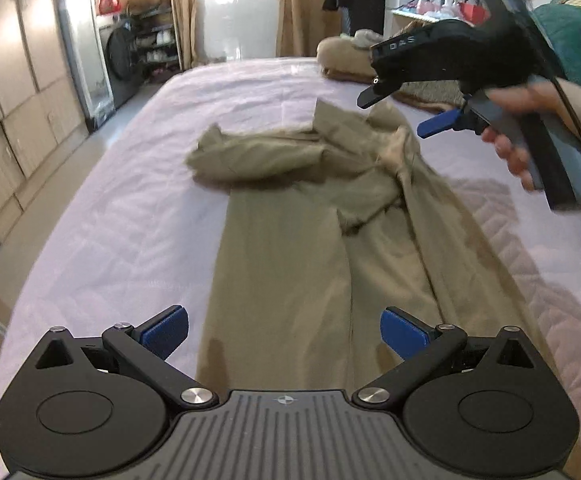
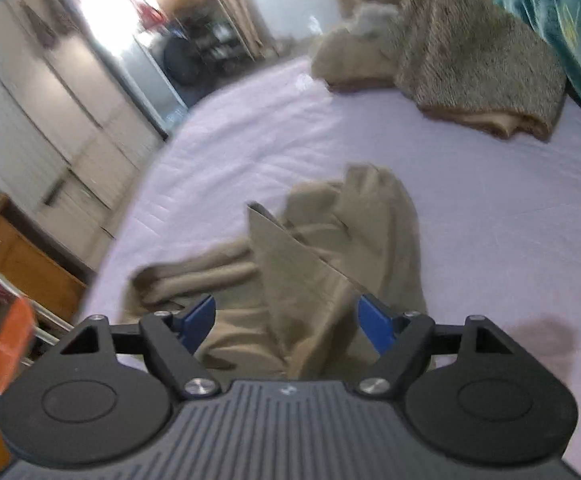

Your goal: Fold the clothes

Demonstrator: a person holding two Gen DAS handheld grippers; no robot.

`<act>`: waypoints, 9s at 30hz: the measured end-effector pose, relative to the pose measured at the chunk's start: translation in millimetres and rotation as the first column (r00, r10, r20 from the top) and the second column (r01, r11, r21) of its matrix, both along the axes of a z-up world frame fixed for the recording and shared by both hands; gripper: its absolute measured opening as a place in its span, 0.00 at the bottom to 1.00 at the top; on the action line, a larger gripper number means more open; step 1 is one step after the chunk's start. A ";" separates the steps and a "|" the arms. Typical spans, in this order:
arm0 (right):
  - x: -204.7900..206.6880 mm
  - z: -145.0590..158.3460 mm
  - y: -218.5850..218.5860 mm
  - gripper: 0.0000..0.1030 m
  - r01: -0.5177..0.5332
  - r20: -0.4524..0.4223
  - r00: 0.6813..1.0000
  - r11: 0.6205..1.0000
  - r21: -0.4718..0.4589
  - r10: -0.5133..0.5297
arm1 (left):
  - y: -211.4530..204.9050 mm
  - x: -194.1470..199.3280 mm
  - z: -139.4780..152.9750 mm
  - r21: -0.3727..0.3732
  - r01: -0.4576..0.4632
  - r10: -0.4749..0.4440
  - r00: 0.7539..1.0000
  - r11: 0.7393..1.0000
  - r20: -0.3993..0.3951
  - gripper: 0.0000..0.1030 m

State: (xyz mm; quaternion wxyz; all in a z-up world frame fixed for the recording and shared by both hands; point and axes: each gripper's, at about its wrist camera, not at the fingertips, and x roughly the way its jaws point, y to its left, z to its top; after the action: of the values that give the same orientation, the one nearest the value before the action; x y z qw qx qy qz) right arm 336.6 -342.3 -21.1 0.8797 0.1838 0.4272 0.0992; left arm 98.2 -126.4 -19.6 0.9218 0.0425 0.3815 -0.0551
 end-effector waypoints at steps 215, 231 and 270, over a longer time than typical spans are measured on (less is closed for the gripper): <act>-310.4 -43.2 38.6 0.87 -0.152 -0.214 0.971 0.964 -0.217 0.105 | 15.3 -182.4 -29.1 0.173 0.004 0.025 0.986 0.985 -0.166 0.70; -311.3 -49.9 27.4 0.98 -0.083 -0.269 0.961 0.993 -0.085 0.057 | 103.7 -196.6 2.3 0.004 -0.246 0.244 0.961 0.969 -0.128 0.11; -311.4 -69.6 -76.3 1.00 -0.097 -0.590 0.803 0.959 -0.267 -0.083 | 114.0 -158.0 -27.1 -0.128 -0.141 0.088 0.933 0.982 -0.349 0.70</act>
State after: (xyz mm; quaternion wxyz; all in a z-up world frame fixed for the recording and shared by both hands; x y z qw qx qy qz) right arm 25.1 -418.6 -90.7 0.7178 0.0757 0.6918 -0.0227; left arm -59.8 -12.4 -46.8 0.8437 -0.0601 0.5322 -0.0366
